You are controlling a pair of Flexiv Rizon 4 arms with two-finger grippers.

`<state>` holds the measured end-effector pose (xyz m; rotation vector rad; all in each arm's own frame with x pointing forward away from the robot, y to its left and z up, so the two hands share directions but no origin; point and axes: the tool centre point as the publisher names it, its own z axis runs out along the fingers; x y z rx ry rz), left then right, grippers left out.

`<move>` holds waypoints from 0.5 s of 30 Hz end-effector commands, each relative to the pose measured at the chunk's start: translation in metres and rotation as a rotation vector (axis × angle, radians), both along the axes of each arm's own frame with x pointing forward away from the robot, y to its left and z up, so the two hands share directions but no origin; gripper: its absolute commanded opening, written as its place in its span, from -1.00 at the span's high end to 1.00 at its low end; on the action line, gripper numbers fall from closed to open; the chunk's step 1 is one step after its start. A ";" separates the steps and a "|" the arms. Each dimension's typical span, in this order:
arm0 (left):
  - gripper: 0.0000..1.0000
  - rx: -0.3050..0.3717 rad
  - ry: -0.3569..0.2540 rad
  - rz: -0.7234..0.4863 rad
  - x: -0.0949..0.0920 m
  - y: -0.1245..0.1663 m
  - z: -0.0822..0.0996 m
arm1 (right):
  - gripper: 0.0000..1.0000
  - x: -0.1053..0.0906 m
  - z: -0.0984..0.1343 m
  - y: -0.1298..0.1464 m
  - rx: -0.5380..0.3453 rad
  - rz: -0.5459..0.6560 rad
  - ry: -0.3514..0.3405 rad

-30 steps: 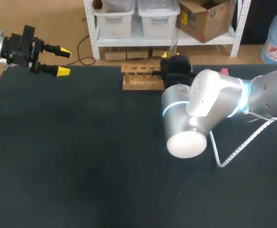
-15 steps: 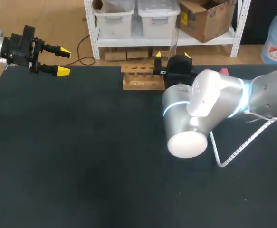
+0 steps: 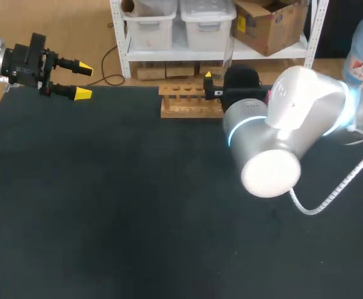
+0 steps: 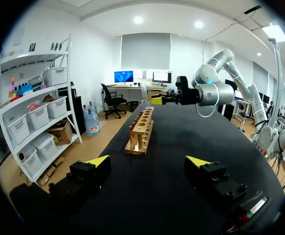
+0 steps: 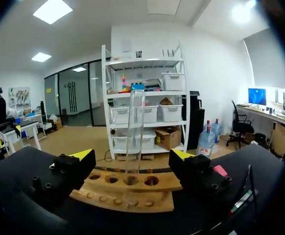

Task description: Grasp the test tube, adjust it, and insert it.

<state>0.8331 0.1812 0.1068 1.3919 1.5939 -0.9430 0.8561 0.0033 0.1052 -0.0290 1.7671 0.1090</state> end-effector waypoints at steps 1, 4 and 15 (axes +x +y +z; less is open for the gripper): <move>-1.00 0.000 -0.005 0.007 -0.003 -0.001 0.000 | -1.00 -0.023 0.009 -0.013 0.098 0.662 0.028; -1.00 0.000 -0.005 0.007 -0.003 -0.001 0.000 | -1.00 -0.027 0.010 -0.015 0.110 0.763 0.058; -1.00 0.000 -0.005 0.007 -0.003 -0.001 0.000 | -1.00 -0.034 0.011 -0.026 0.223 0.970 0.156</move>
